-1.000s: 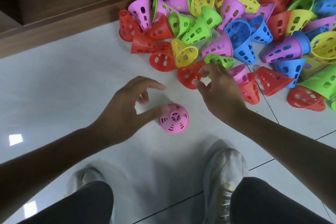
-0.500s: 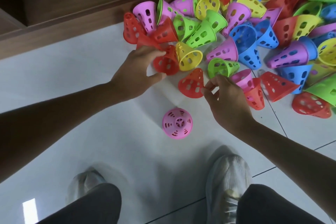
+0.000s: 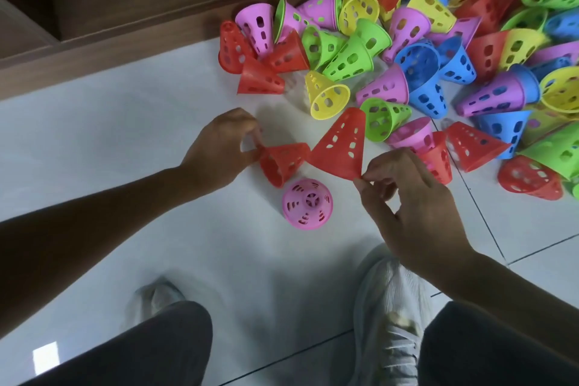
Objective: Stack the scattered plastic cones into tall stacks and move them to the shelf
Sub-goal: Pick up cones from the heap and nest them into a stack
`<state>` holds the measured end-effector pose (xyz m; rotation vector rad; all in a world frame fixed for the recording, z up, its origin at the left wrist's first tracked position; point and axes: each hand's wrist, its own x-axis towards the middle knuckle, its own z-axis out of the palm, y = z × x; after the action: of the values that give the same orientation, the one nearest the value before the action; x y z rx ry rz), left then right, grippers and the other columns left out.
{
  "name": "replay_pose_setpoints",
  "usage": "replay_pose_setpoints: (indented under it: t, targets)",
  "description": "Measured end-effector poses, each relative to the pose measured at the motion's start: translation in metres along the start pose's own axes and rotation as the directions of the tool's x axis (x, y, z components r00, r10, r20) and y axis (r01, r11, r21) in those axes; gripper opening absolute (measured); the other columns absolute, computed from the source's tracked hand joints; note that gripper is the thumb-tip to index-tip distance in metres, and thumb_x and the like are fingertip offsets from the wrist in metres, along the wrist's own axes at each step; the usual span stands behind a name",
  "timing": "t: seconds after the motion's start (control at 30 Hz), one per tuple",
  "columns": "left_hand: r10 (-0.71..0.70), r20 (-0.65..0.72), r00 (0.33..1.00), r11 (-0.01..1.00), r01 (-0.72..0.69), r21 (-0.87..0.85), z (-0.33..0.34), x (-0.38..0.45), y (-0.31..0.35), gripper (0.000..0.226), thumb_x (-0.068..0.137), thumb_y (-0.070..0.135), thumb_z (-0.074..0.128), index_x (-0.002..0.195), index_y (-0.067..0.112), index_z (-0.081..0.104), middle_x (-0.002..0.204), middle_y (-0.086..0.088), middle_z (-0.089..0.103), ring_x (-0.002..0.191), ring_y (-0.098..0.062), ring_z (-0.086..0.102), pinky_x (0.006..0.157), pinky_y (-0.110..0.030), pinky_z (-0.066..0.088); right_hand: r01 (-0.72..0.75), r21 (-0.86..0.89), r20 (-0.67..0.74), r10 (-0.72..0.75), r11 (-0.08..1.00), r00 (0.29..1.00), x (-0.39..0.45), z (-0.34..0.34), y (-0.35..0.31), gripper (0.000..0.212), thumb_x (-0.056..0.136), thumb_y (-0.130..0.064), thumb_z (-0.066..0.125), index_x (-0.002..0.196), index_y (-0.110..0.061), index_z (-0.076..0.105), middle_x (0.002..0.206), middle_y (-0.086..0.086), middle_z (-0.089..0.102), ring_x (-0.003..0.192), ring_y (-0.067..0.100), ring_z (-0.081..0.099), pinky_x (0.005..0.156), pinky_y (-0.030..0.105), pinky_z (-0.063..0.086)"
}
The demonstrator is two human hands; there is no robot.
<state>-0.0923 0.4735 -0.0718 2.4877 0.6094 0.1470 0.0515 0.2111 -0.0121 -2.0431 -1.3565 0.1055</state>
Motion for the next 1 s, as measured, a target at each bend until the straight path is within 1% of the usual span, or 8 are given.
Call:
replay_pose_setpoints:
  t: [0.17, 0.33, 0.47, 0.53, 0.67, 0.8, 0.9, 1.0]
  targets:
    - [-0.139, 0.036, 0.99, 0.976, 0.143, -0.162, -0.004, -0.027, 0.002, 0.02, 0.077, 0.023, 0.086, 0.085, 0.018, 0.068, 0.099, 0.006, 0.067, 0.089, -0.009, 0.063, 0.079, -0.03, 0.055, 0.343, -0.162, 0.0, -0.347, 0.925, 0.938, -0.002, -0.004, -0.001, 0.024, 0.1, -0.019, 0.057, 0.083, -0.003, 0.063, 0.087, 0.009, 0.069, 0.071, 0.021, 0.063, 0.071, 0.021, 0.045]
    - [-0.264, 0.035, 0.964, 0.924, 0.263, -0.279, -0.015, -0.048, 0.014, 0.031, 0.076, 0.017, 0.086, 0.07, 0.028, 0.058, 0.1, 0.004, 0.071, 0.096, -0.009, 0.066, 0.085, -0.037, 0.058, 0.468, -0.193, 0.056, -0.467, 0.862, 0.883, -0.002, -0.001, -0.002, 0.019, 0.098, -0.012, 0.061, 0.082, -0.002, 0.065, 0.088, 0.012, 0.068, 0.073, 0.029, 0.064, 0.062, 0.037, 0.053]
    - [-0.338, 0.023, 0.941, 0.884, 0.326, -0.334, -0.021, -0.058, 0.026, 0.025, 0.081, 0.024, 0.083, 0.071, 0.016, 0.062, 0.109, 0.013, 0.071, 0.099, -0.001, 0.065, 0.089, -0.03, 0.056, 0.574, -0.268, 0.121, -0.564, 0.774, 0.817, -0.006, 0.003, -0.001, 0.014, 0.092, -0.004, 0.065, 0.078, -0.005, 0.067, 0.085, 0.01, 0.068, 0.066, 0.029, 0.06, 0.058, 0.04, 0.05]
    - [-0.349, 0.028, 0.937, 0.85, 0.329, -0.412, -0.024, -0.062, 0.033, 0.029, 0.084, 0.021, 0.082, 0.071, 0.013, 0.057, 0.109, 0.015, 0.073, 0.098, -0.005, 0.068, 0.088, -0.031, 0.056, 0.617, -0.294, 0.165, -0.597, 0.73, 0.785, -0.009, 0.007, 0.0, 0.014, 0.09, -0.001, 0.065, 0.077, -0.006, 0.067, 0.082, 0.009, 0.066, 0.063, 0.029, 0.058, 0.057, 0.04, 0.048]
    - [-0.351, 0.057, 0.935, 0.743, 0.315, -0.591, -0.029, -0.071, 0.052, 0.035, 0.086, 0.014, 0.079, 0.073, 0.01, 0.047, 0.104, 0.01, 0.076, 0.094, -0.022, 0.073, 0.086, -0.034, 0.055, 0.635, -0.334, 0.201, -0.605, 0.697, 0.77, -0.013, 0.017, 0.004, 0.015, 0.087, 0.002, 0.065, 0.077, -0.009, 0.065, 0.078, 0.007, 0.062, 0.061, 0.028, 0.054, 0.056, 0.04, 0.045]
    - [-0.355, 0.084, 0.931, 0.686, 0.321, -0.653, -0.031, -0.079, 0.068, 0.034, 0.087, 0.009, 0.077, 0.076, 0.006, 0.046, 0.097, 0.01, 0.076, 0.09, -0.019, 0.074, 0.081, -0.03, 0.056, 0.596, -0.348, 0.231, -0.55, 0.724, 0.802, -0.016, 0.026, 0.004, 0.016, 0.087, 0.003, 0.063, 0.08, -0.011, 0.06, 0.079, 0.006, 0.058, 0.063, 0.027, 0.049, 0.057, 0.038, 0.043]
    - [-0.364, 0.103, 0.926, 0.672, 0.338, -0.659, -0.031, -0.083, 0.072, 0.036, 0.086, 0.009, 0.078, 0.075, 0.004, 0.044, 0.101, 0.008, 0.076, 0.093, -0.023, 0.074, 0.088, -0.044, 0.056, 0.541, -0.289, 0.265, -0.477, 0.79, 0.838, -0.02, 0.03, 0.004, 0.006, 0.096, -0.012, 0.063, 0.09, -0.011, 0.062, 0.088, 0.006, 0.059, 0.069, 0.026, 0.053, 0.06, 0.038, 0.046]
    - [-0.372, 0.108, 0.922, 0.686, 0.351, -0.637, -0.031, -0.087, 0.074, 0.036, 0.085, 0.011, 0.079, 0.073, 0.007, 0.046, 0.104, 0.008, 0.076, 0.094, -0.023, 0.073, 0.09, -0.047, 0.055, 0.454, -0.193, 0.303, -0.387, 0.87, 0.871, -0.027, 0.029, 0.004, 0.018, 0.097, -0.028, 0.064, 0.103, -0.011, 0.065, 0.101, 0.005, 0.062, 0.081, 0.025, 0.061, 0.065, 0.038, 0.052]
